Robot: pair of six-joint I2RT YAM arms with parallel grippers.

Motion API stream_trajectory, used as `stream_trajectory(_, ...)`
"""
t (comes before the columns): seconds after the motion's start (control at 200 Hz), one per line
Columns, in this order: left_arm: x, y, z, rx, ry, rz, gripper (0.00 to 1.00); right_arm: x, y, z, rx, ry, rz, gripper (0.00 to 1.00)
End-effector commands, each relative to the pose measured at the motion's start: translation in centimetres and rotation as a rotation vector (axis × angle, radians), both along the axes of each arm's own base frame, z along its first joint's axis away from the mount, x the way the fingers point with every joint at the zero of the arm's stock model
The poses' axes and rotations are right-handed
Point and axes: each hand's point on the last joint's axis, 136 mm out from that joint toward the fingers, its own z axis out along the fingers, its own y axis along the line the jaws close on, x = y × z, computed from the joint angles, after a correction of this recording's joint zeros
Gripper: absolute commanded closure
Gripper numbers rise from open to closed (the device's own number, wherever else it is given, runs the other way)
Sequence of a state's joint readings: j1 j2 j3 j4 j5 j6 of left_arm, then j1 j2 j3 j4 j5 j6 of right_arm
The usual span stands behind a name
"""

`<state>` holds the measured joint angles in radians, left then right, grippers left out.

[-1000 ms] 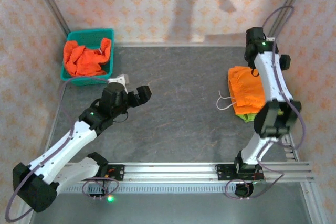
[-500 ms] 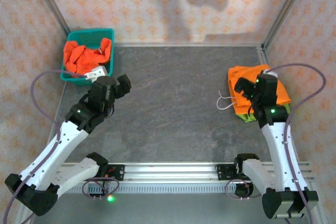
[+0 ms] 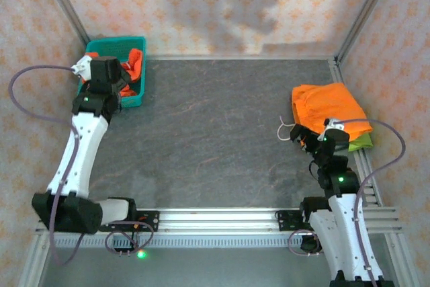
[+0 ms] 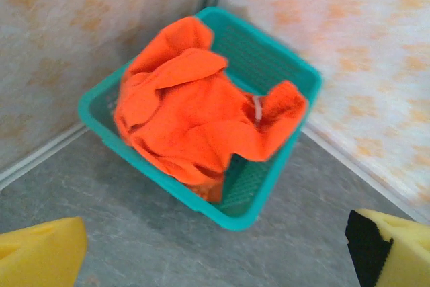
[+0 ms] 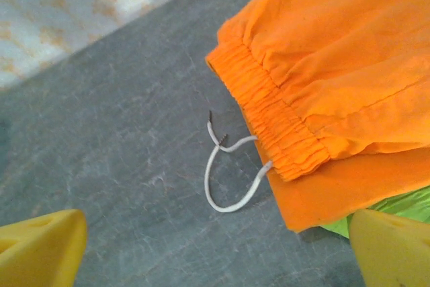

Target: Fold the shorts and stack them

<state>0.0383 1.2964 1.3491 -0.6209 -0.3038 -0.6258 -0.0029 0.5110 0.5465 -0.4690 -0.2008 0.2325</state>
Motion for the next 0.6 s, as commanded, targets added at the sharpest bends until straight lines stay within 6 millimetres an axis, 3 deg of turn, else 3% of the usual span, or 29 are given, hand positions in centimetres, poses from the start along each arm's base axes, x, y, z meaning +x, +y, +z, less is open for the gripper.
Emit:
stream_trajectory(0.0,1.7,2.0,-1.5,-0.106,0.034,0.056,0.0,0.1,0.2,0.9,0.075,-0.048,-0.025,0.0)
stream_trajectory(0.215,4.5,7.6,-4.0,-0.067,0.138,0.196,0.0,-0.8,2.4,1.3,0.103,-0.05,0.103,0.01)
stream_trajectory(0.335,5.3,10.1,-7.6,-0.111,0.237,0.253,0.0,-1.1,3.1,1.4,0.122,-0.05,0.144,0.01)
stream_trajectory(0.475,7.1,11.0,-11.4,-0.147,0.335,0.224,0.01,-1.5,3.9,2.1,0.136,-0.067,0.186,0.0)
stream_trajectory(0.505,7.6,11.1,-13.1,-0.153,0.381,0.216,0.02,-1.6,4.0,2.3,0.134,-0.071,0.193,0.01)
stream_trajectory(0.596,8.4,11.2,-15.3,-0.168,0.463,0.2,0.09,-1.9,4.1,2.5,0.124,-0.073,0.21,0.0)
